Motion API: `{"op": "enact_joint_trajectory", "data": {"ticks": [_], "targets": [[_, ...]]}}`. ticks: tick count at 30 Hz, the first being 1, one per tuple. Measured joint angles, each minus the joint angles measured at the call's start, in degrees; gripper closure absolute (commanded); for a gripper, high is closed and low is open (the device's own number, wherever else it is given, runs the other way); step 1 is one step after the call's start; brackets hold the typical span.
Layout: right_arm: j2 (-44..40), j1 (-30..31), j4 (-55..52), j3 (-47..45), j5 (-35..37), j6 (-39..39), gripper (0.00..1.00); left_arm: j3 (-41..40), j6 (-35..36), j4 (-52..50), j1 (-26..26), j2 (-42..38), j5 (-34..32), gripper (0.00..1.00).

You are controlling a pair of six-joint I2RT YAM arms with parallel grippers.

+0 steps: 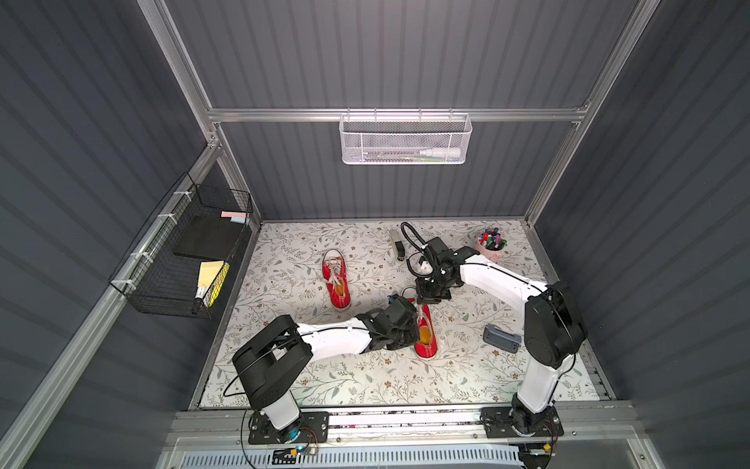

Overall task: Remove the insole from the shoe
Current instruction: Untie the shoelace on the shoe.

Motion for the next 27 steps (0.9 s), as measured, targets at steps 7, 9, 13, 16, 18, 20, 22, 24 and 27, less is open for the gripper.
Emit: {"op": "enact_joint_trajectory", "data": {"ticks": [7,9,13,16,18,20,22,24,27], "targets": [[-1.51,-0.57,2.60,-1.25,-0.31,1.14,1.00,-0.26,-0.11,-1.27,0.00,-1.11,-1.20,1.00],[-4.15,-1.01,3.82,-3.50,-0.61,1.33,1.00,-0.35,-0.52,-2.14,0.00,-1.46,-1.97,1.00],[-12.20,-1.60,8.02,-10.69,-3.10,1.62,1.00,-0.96,-2.58,-3.32,0.07,-1.70,-3.26,1.00],[-16.37,-1.60,11.91,-16.02,-5.46,1.95,1.00,-0.98,-3.74,-4.11,0.07,-1.84,-3.93,1.00],[-17.59,-1.60,14.69,-18.56,-6.93,2.38,1.00,-0.98,-4.50,-4.50,0.07,-1.90,-4.33,0.94],[-18.01,-1.62,17.42,-20.44,-8.17,2.91,1.00,-0.96,-4.76,-5.07,0.07,-2.08,-4.76,0.78],[-17.92,-1.62,19.19,-21.27,-9.03,3.17,1.00,-0.92,-4.63,-6.56,0.04,-2.60,-6.25,0.64],[-17.88,-1.62,20.17,-21.35,-9.57,3.28,1.00,-0.72,-4.04,-8.55,0.07,-3.50,-8.50,0.54],[-17.73,-1.60,21.00,-21.35,-10.08,3.26,1.00,-0.04,-1.75,-10.71,0.15,-6.03,-10.62,0.39]]}}
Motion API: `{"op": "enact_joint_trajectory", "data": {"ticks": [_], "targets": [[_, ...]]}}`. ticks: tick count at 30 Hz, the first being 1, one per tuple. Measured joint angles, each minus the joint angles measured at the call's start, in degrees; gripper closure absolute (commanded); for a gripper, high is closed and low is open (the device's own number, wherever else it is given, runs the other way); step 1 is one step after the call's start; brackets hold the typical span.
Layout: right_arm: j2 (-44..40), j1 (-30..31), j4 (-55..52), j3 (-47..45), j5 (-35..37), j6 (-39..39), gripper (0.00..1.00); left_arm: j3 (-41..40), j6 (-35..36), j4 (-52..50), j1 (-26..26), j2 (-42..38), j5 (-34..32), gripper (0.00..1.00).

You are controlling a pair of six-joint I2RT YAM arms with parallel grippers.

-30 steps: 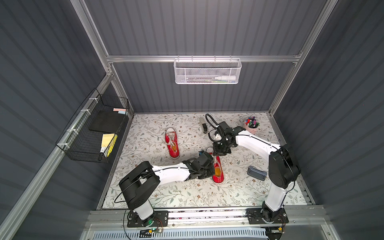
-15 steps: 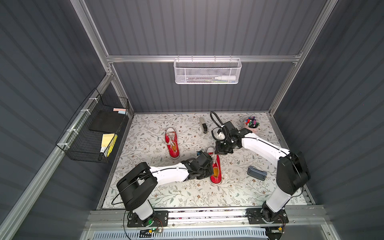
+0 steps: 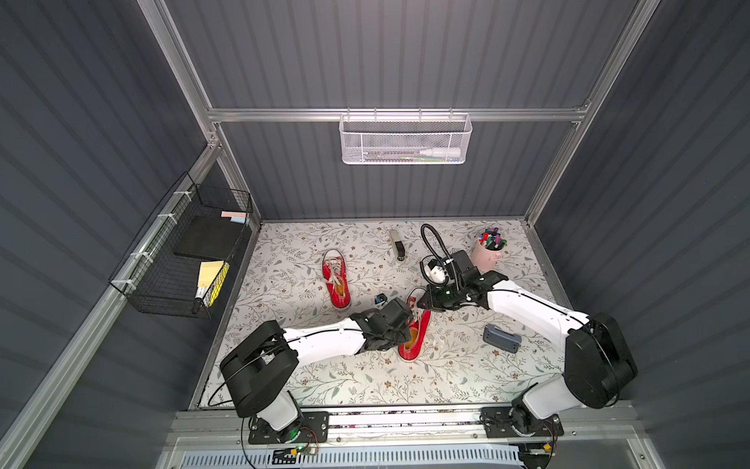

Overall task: Remove the insole from the shoe
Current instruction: Untie the shoelace on the shoe.

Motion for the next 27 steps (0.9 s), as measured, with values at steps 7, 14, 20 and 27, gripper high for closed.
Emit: {"op": "enact_joint_trajectory", "data": {"ticks": [7,14,20,27], "targets": [[0.09,-0.02,-0.07,0.00,0.02,-0.44,1.00,7.74,11.10,-2.49,2.08,0.07,3.28,0.35],[0.07,-0.02,-0.61,0.00,0.22,-0.90,1.00,9.05,17.53,-2.29,6.91,2.16,6.12,0.35],[0.07,-0.02,-0.68,0.00,0.22,-0.94,1.00,9.05,20.33,-2.10,8.50,4.33,8.35,0.34],[0.07,-0.02,-0.70,0.00,0.20,-1.07,1.00,9.05,21.33,0.22,8.50,6.05,10.99,0.31]]}}
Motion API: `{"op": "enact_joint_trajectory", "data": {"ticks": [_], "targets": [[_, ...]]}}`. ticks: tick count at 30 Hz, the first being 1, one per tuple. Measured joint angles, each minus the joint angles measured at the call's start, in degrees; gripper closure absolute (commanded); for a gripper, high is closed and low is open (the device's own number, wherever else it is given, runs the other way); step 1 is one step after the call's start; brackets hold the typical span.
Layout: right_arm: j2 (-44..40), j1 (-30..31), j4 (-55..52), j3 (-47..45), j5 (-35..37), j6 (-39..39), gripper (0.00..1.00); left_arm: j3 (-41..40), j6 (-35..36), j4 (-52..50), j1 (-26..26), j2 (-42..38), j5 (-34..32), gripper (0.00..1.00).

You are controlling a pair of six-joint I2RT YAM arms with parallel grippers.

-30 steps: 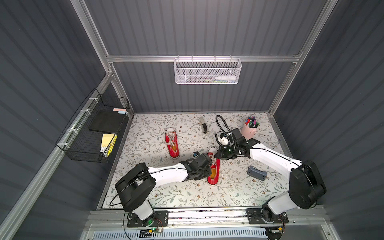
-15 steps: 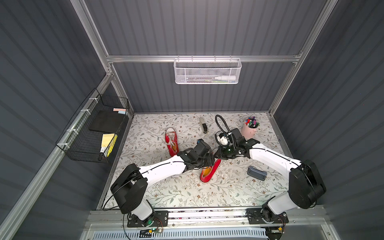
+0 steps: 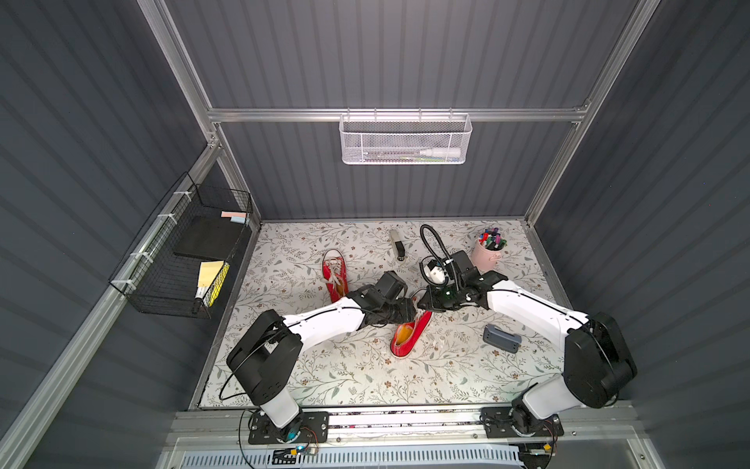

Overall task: Remove the insole from the shoe
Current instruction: Untie the shoelace on the shoe.

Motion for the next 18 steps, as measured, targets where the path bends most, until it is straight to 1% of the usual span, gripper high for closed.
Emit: {"op": "enact_joint_trajectory", "data": {"ticks": [5,8,13,18], "targets": [[-0.31,0.00,-0.09,-0.02,-0.04,0.00,1.00,0.28,0.02,1.60,0.04,2.69,0.52,0.30],[-1.70,0.02,-0.17,-0.74,-0.02,0.00,1.00,2.25,-0.07,1.75,0.20,5.40,-0.33,0.30],[-5.25,0.00,-0.31,-3.72,0.09,0.07,1.00,4.09,-2.05,3.39,0.52,6.91,-4.81,0.28],[-7.65,0.00,-0.83,-7.17,0.85,0.63,1.00,4.55,-6.78,5.49,0.52,6.91,-11.91,0.27]]}}
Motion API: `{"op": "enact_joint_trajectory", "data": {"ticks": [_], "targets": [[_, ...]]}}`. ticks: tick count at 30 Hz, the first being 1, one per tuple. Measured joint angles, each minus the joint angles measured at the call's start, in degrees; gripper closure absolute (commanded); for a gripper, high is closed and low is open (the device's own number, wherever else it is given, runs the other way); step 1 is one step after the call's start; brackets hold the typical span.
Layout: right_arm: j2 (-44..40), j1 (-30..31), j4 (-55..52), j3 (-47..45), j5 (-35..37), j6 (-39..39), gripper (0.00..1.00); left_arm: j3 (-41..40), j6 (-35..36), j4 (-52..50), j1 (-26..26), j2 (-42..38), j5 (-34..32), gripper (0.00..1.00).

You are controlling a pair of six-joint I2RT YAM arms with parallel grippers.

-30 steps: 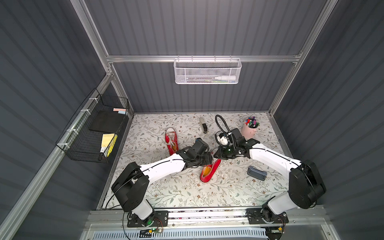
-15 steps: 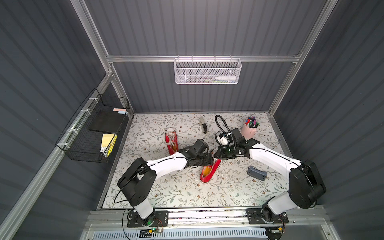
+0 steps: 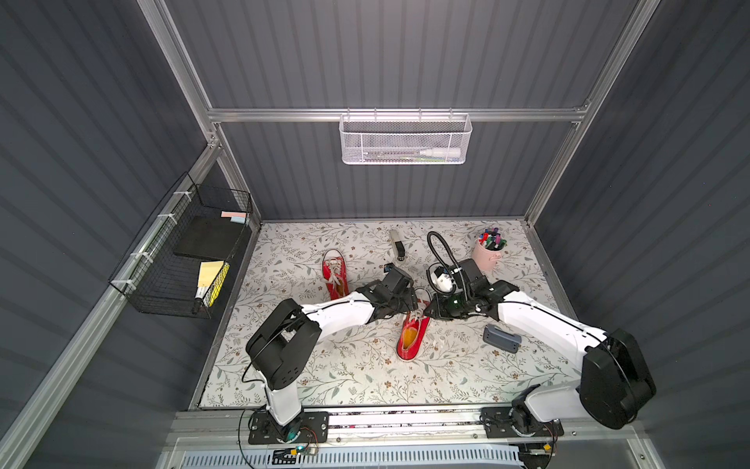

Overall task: Remove the insole from the shoe
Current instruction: Untie the shoelace on the shoe.

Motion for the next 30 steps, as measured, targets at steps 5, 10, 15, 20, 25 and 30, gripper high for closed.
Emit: {"op": "enact_joint_trajectory", "data": {"ticks": [5,10,15,20,25,30], "targets": [[-1.46,0.00,-0.74,-1.55,1.57,0.46,1.00,1.33,-5.86,-3.13,-0.02,0.04,-8.57,0.25],[-1.88,0.02,-1.70,-1.62,3.28,0.96,1.00,1.97,-12.59,-10.05,0.63,-0.85,-18.47,0.20],[0.00,0.00,-2.27,-0.63,4.24,1.36,0.79,1.09,-13.16,-13.64,1.95,-3.82,-21.18,0.23],[4.85,0.00,-4.50,4.59,5.16,1.29,0.50,-2.29,-4.55,-12.33,2.49,-8.63,-13.11,0.28],[4.57,0.00,-6.25,5.79,5.31,1.29,0.49,-8.24,4.31,-10.86,-0.11,-13.27,0.57,0.25],[2.99,-0.04,-8.39,5.57,5.81,1.29,0.49,-9.62,9.79,-12.35,-3.69,-13.14,10.19,0.16]]}}
